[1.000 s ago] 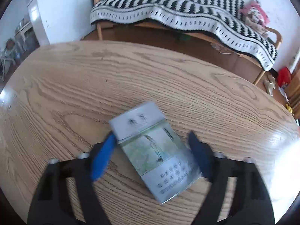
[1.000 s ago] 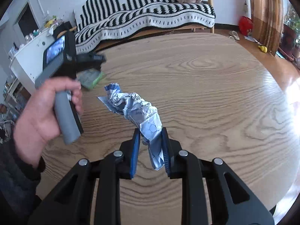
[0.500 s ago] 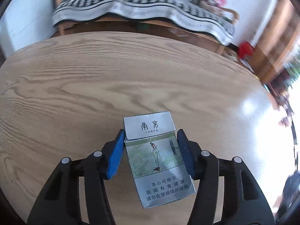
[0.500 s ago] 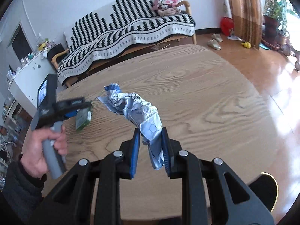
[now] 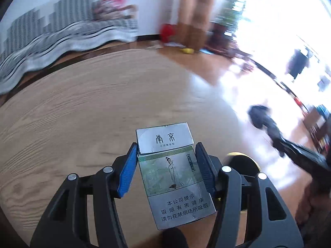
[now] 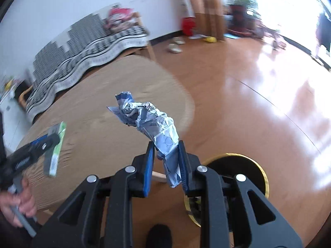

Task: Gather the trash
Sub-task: 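Carry the cigarette pack and wrapper with both tools over the bin, then open the left tool to drop the cigarette pack while the right drops the wrapper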

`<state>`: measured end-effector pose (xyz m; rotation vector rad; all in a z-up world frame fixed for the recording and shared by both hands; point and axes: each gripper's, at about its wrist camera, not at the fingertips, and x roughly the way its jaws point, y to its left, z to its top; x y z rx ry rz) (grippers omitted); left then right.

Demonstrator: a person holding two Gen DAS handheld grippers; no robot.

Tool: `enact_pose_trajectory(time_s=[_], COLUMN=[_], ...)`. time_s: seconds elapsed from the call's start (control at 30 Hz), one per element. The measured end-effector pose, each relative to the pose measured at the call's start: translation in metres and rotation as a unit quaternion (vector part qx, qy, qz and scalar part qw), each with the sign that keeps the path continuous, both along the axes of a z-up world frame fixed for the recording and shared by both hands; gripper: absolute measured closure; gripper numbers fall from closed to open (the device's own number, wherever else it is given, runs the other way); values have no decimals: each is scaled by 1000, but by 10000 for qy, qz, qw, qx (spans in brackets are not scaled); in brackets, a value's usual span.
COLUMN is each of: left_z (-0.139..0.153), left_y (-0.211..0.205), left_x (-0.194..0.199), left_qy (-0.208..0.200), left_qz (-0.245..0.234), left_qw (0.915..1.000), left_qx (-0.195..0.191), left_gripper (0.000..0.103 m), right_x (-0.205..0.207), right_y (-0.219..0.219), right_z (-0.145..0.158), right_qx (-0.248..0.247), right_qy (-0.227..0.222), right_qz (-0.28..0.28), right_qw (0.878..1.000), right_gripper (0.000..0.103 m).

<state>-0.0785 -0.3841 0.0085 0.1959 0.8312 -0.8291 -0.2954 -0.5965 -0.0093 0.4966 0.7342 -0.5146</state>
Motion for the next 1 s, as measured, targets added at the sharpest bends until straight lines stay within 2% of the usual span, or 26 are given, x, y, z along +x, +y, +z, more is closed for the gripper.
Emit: enact_pose_trajectory(time_s=[0.2,0.4,0.63,1.0], left_z=[-21,-44,-64,-76], left_y=[-64,-107,-143,-166], left_x=[-61,-94,-105,-109], left_qy=[169,399,490,575], left_qz=[-1094,-1739,-2053,-2320], left_qw=[9938,9838,9775,9710], left_qx=[-95,-145,40,79], left_gripper=[48,48,48,46], right_x=[-59,-86,-97,-104], right_y=[-36,-55,-69,-77], right_z=[-19,-35,-44,-49], right_qx=[178,374,523,665], right_qy=[212,431,465,409], right_qz=[-757,-1111,-1296,-1450], right_qw=[9967,9922,9891,9863], right_gripper=[80,80,80,80])
